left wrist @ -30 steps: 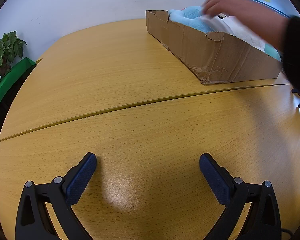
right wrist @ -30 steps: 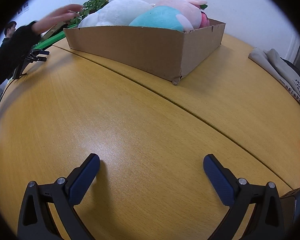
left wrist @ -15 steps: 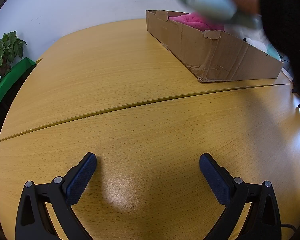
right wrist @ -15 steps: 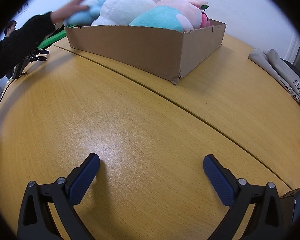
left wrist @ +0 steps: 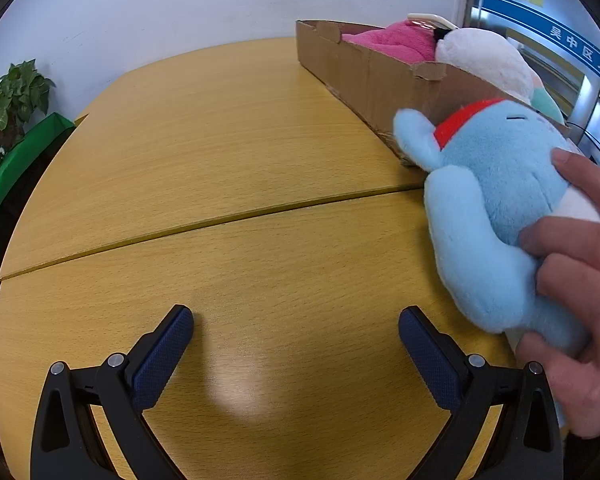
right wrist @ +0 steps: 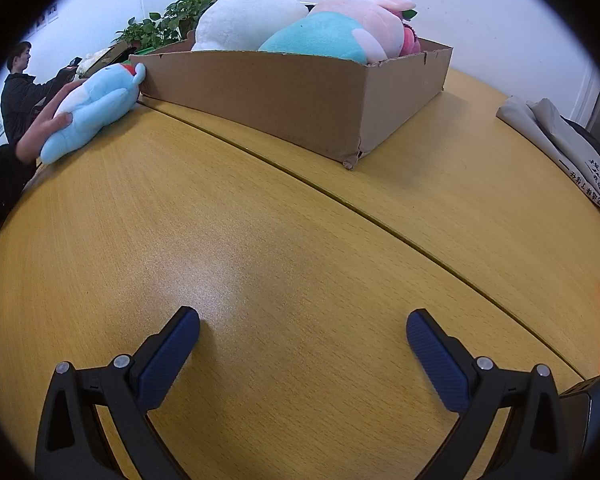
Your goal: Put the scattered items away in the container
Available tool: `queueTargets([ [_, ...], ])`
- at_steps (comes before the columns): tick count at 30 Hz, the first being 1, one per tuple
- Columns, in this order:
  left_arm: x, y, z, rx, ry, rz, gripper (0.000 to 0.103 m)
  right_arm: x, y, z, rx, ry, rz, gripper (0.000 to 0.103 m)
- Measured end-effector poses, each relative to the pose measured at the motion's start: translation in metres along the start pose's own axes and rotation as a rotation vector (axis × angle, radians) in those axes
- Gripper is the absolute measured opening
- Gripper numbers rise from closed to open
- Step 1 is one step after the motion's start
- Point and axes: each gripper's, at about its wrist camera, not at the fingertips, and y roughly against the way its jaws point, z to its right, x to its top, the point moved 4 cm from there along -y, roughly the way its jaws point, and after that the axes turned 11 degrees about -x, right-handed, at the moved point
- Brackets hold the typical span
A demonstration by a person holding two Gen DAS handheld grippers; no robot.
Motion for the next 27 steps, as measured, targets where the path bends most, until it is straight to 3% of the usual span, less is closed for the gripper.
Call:
queueTargets([
  [27,-0.0006,0.0019,0.0064,0.008,0.007,0.0,0.103,-0.0033,0.0025,-0.0049,-0.003,0.001,-0.002,0.103],
])
